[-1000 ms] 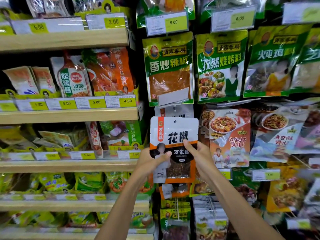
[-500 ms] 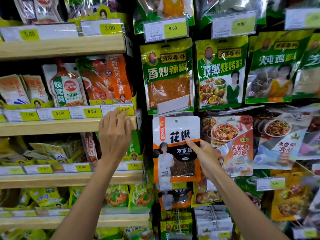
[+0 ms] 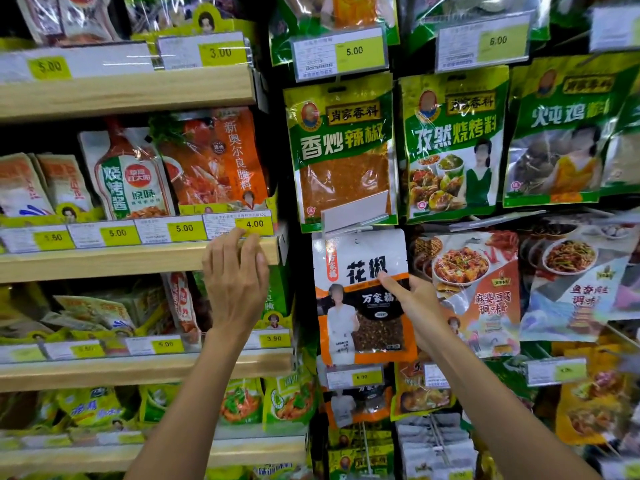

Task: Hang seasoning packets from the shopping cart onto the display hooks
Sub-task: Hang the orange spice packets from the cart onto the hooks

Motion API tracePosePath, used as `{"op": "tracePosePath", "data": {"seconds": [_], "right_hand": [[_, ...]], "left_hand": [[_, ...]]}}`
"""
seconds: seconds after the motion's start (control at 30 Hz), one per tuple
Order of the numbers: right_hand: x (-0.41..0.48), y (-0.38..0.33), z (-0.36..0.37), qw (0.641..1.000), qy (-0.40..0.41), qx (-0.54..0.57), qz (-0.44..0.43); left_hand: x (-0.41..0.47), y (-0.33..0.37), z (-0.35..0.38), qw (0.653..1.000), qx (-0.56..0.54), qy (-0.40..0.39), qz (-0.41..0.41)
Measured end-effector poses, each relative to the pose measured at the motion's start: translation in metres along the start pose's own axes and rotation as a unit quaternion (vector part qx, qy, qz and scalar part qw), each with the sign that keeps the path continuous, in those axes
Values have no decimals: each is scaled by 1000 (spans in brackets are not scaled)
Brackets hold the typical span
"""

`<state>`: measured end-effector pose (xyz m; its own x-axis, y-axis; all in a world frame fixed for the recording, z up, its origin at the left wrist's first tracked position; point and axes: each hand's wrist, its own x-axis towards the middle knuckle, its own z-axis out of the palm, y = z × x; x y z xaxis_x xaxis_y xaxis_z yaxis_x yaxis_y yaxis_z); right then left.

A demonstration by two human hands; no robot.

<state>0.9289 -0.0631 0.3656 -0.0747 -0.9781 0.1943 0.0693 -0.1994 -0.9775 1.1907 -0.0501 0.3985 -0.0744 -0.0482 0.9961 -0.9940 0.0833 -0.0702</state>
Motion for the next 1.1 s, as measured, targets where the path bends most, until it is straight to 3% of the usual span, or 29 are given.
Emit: {"op": "tracePosePath", "data": {"seconds": [0.47,0.67,0.87,1.0,1.1], "right_hand": [[40,9,32,990,107,-87,-20],[28,8,26,979,106,-174,-20],[-29,16,-1,971,100,-188,-106],[-66,33,-53,970,101,-201,-90],[-96,54,-115,964,128,-223,-63]], "left_hand": [[-1,-6,-7,999,-13,-45,29],[0,-1,-15,999,-27,-41,23],[-17,46,-26,995,-96,-23,35],[-49,111,-27,979,-185,-78,29],[-80,174,-30,944,-272,-185,-24]]}}
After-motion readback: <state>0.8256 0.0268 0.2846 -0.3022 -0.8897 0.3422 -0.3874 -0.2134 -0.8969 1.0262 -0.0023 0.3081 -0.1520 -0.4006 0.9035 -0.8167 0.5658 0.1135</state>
